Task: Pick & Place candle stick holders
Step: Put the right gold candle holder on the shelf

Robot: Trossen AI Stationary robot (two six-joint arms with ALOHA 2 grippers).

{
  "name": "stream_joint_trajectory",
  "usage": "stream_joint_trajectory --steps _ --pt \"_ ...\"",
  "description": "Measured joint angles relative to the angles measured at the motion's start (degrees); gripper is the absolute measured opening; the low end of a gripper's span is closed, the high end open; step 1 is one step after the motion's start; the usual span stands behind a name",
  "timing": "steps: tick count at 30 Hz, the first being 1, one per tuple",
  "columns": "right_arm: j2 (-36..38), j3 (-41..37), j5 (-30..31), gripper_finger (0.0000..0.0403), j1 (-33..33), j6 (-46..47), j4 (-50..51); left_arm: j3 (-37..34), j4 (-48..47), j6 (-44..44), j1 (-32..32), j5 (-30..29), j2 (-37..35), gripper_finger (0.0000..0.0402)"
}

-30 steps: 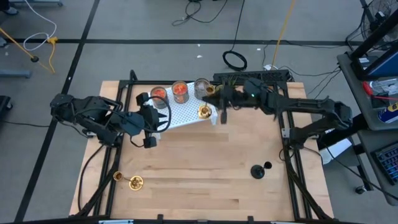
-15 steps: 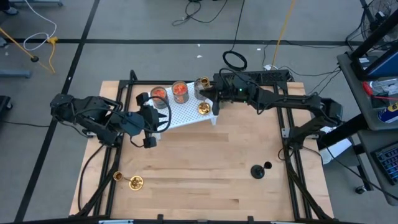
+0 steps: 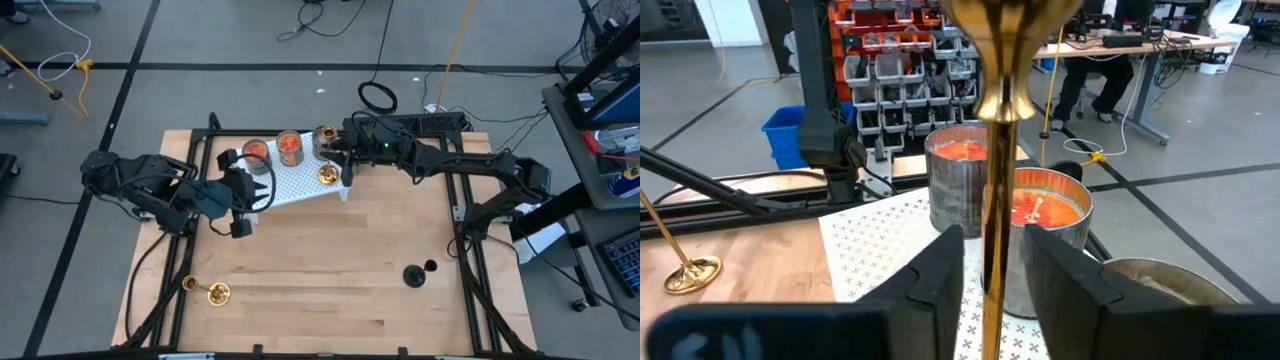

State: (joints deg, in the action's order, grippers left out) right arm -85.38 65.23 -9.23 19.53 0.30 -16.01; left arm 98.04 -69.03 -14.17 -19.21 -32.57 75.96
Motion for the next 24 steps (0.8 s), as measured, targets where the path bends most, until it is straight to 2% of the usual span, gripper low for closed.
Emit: stream_joint_trajectory --steps 7,11,14,19,24 --pt "0.7 0.0 0.0 0.0154 -0.1 -0.1 1.7 0.0 -6.4 -8.2 -2.5 0.0 0.0 0.0088" --pt "1.7 -0.1 0.0 0.0168 -0.6 -1.0 4.4 0.0 -12.5 -13.0 -5.1 6.4 0.0 0.0088" --pt "2.4 0.0 0.0 0.0173 -1.0 -1.1 4.8 -1.8 -14.4 -15.6 -7.8 8.6 -0.1 0.0088" --pt "4.0 -0.8 0.1 0.0176 -1.6 -1.2 6.5 -6.5 -16.2 -18.6 -13.4 5.1 0.0 0.0088" --pt "6.1 -3.9 0.1 0.0176 -1.7 0.7 7.5 -9.8 -17.3 -26.1 -18.1 2.1 0.0 0.0088"
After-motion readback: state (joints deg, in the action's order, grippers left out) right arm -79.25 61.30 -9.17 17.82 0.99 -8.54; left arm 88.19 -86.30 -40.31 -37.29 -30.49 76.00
